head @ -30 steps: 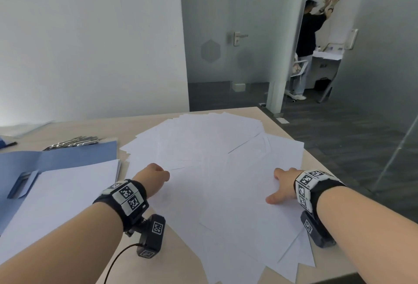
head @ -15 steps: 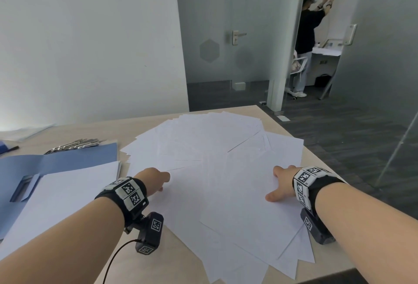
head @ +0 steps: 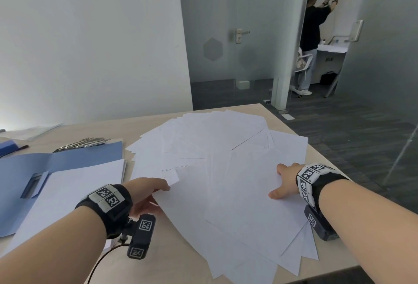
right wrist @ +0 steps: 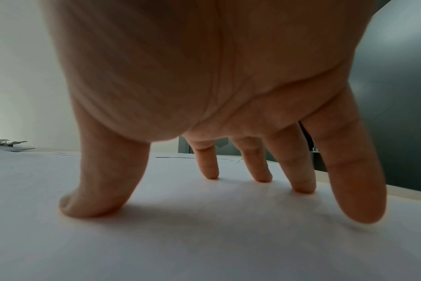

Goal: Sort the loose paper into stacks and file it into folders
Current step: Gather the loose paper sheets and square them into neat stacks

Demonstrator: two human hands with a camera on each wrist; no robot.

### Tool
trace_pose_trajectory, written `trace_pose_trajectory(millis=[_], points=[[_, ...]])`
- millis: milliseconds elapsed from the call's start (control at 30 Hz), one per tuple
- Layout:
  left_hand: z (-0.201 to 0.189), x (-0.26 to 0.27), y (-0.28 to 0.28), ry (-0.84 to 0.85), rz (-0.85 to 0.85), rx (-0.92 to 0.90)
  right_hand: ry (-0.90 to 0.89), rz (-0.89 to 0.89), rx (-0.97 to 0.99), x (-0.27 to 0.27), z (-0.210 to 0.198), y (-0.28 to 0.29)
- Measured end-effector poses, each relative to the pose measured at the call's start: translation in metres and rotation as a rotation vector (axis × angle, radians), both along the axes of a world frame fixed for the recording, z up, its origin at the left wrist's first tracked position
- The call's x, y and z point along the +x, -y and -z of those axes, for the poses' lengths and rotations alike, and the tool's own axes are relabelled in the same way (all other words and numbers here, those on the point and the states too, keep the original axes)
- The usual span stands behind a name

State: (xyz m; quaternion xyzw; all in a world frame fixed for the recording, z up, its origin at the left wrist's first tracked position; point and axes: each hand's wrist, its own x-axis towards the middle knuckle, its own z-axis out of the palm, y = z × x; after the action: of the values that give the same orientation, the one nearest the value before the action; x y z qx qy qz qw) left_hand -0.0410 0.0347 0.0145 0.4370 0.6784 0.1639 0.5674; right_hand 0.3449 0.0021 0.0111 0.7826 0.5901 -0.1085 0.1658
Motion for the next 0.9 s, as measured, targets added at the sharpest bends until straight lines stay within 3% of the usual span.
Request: trace_pose_trajectory(millis=[300,467,633,733,900], points=[[0.011,0.008,0.041,0.208,0.334,-0.068,-0.051,0.038,0.009,0.001,0.000,0.003],[0.019,0.032,0.038,0.125,0.157,0.112,-0.146,0.012,0.001,0.002,-0.003,0.007],[0.014,0.045,0.023,0.272,-0.141,0.266,-0.215,-0.084,-0.009,-0.006,0.001,0.012],[0.011,0.060,0.027,0.301,-0.191,0.255,-0.228,-0.126,0.000,-0.018,0.005,0.010],[0.010,0.077,0.042,0.355,-0.135,0.162,-0.247,-0.154,0.007,-0.042,0.007,0.007]])
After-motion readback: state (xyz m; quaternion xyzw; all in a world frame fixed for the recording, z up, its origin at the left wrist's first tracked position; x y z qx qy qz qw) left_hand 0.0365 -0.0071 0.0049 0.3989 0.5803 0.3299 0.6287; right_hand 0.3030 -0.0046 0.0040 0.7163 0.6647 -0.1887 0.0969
